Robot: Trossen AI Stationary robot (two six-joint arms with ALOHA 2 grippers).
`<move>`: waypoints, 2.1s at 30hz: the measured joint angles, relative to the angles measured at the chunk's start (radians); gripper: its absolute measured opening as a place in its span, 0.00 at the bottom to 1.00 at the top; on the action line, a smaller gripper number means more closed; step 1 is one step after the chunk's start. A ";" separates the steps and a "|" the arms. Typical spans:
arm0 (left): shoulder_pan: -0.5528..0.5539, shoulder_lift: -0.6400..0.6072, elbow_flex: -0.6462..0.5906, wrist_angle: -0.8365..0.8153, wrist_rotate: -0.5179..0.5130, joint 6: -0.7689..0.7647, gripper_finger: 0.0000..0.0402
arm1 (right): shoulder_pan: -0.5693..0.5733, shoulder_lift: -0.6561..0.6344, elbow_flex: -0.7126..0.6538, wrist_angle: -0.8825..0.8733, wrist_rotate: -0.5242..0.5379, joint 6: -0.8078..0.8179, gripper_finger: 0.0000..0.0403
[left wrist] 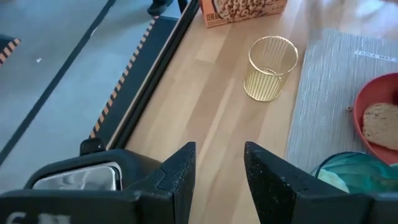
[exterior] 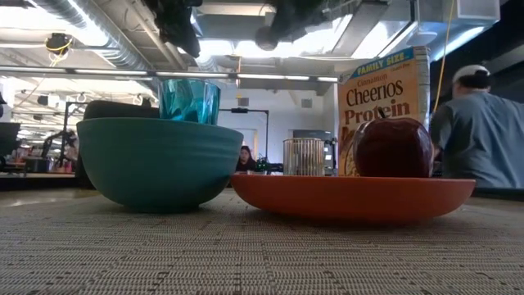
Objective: Arrange a breakfast setting
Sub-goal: Put the gold spoon to the right of the orange plate
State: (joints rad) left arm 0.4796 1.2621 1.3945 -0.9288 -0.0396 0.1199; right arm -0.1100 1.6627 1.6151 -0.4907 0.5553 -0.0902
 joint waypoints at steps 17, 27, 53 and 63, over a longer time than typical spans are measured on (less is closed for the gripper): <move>-0.025 0.000 0.000 0.026 -0.001 -0.101 0.33 | 0.226 -0.282 -0.325 -0.361 -0.200 0.693 0.00; -0.084 0.002 0.000 0.150 0.000 -0.166 0.33 | 0.489 -0.426 -0.735 -0.262 -0.007 1.151 0.00; -0.189 0.002 0.000 0.152 -0.021 -0.295 0.33 | 0.513 -0.426 -1.098 0.231 -0.127 1.457 0.00; -0.189 0.002 0.000 0.152 -0.022 -0.298 0.33 | 0.461 -0.383 -1.102 0.219 -0.169 1.475 0.00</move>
State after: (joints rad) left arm 0.2909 1.2640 1.3941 -0.7769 -0.0620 -0.1776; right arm 0.3508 1.2796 0.5128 -0.2722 0.3859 1.3846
